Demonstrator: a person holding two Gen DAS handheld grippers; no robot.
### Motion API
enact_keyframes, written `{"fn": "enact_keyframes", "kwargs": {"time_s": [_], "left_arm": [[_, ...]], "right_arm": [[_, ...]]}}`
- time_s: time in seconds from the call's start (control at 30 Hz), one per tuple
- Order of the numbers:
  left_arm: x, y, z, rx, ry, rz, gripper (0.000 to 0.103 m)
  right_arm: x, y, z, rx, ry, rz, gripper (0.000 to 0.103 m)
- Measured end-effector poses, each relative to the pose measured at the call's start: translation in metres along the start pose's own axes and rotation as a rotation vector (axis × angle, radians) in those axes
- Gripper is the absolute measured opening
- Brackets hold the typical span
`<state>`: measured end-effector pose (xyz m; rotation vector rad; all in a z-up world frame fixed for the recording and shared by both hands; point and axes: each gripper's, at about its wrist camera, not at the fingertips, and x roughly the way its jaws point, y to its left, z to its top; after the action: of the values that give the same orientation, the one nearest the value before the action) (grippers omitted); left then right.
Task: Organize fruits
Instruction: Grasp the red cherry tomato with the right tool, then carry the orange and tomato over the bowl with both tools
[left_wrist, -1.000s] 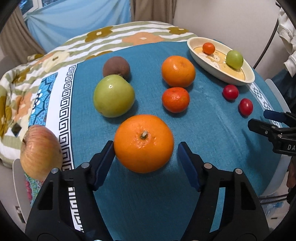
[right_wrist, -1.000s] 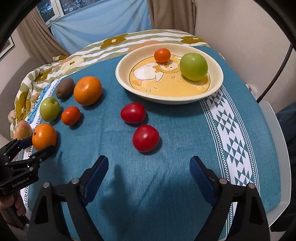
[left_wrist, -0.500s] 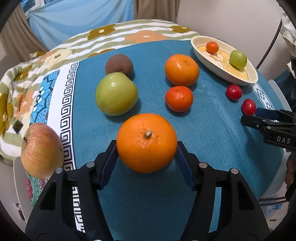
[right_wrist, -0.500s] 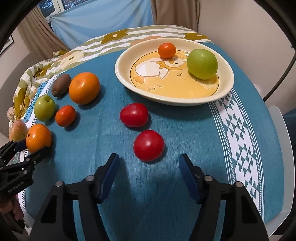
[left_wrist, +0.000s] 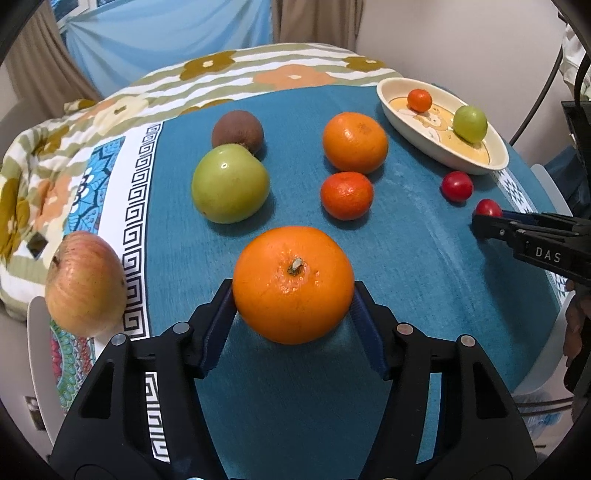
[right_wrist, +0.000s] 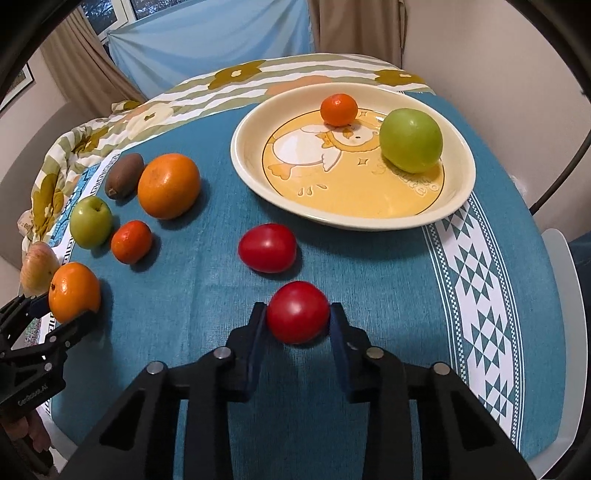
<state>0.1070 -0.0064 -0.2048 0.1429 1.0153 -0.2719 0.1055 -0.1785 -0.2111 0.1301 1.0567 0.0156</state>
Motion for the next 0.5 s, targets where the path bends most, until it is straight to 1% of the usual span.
{"fn": "enact_keyframes", "kwargs": {"time_s": [0.2,0.5], "left_arm": [[-0.02,-0.005,0.005,-0.02,-0.028,0.008,0.066],[-0.062,-0.029,0.029,-0.042,-0.079,0.027,0.066]], "right_arm": [[-0.01,0.0,0.003,-0.011,-0.006,0.03,0.031],[-0.049,-0.011,0.016,-0.045,-0.042,0.077,0.031]]}}
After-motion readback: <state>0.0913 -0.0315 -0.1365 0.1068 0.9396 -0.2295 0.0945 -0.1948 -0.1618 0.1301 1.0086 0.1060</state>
